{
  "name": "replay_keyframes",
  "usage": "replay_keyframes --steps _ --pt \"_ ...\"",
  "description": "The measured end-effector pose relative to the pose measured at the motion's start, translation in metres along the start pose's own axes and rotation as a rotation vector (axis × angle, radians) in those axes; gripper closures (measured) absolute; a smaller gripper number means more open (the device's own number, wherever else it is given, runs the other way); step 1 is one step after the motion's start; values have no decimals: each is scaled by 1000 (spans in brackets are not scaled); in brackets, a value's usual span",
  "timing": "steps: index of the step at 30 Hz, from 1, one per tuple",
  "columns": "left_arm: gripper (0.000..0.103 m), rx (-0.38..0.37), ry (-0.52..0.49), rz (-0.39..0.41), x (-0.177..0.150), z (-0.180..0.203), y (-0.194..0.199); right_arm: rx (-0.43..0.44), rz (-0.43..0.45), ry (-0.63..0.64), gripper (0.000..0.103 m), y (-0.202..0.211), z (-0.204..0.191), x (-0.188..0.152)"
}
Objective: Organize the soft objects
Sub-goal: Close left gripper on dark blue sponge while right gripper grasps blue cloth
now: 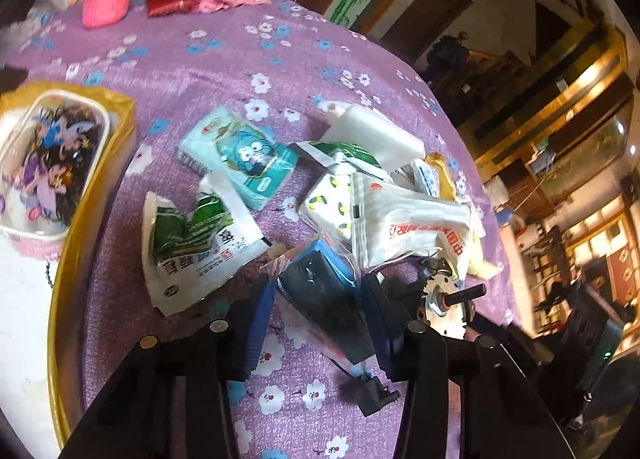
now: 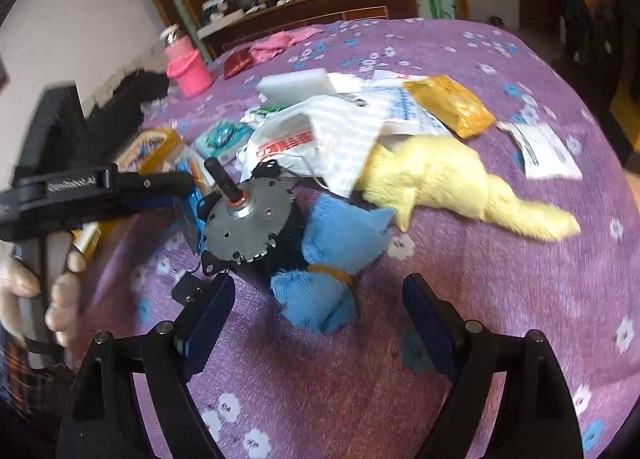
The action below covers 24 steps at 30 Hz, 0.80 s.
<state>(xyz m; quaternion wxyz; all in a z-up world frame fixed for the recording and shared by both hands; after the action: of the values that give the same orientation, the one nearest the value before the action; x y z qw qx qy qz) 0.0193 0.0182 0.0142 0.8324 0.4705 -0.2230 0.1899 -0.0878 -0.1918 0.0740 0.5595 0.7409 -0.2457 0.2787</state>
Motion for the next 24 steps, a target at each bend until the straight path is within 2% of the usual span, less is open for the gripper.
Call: replay_keyframes --steps 5,6,7,9,10,12,16,18,20,23,24 --pt "40 40 50 -51 -3 5 -31 -38 -48 109 18 -20 -15 3" --pt "33 44 41 -24 -2 8 -31 -40 -50 120 19 -22 -17 3" --pt "32 55 21 -27 -3 12 -32 -47 -50 135 19 -24 -19 3" --pt "40 50 -17 -13 -5 17 -31 -62 -56 155 20 -24 -22 2" --pt "52 11 -18 -19 -5 17 -31 -53 -54 152 20 -23 -21 3" --pt "55 -1 -22 -29 -7 15 -29 -44 -54 139 20 -20 -18 4" --pt "58 -7 -63 3 -14 19 -14 -54 -47 107 21 -11 -2 4" --pt "58 3 -84 26 -16 22 -7 -73 -47 92 34 -10 4 5" --pt "59 -5 -81 27 -18 24 -5 -81 -58 68 42 -14 10 6" --pt "60 -9 -81 31 -18 26 -5 -84 -69 42 45 -21 12 7" --pt "60 -14 -80 32 -19 26 -3 -93 -68 34 53 -24 13 8"
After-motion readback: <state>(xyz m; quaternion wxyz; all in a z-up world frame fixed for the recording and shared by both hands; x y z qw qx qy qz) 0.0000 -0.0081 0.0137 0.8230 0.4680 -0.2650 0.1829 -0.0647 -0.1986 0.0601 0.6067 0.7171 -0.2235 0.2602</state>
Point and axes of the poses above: each gripper's, at about its wrist camera, not at the fingertips, and y roughly against the way its jaws point, z to its right, x to its top, the point moved 2 cm from there along -y, roughly the way its jaws point, and after that the axes turned 9 degrees about z, right-handed, at the moved point
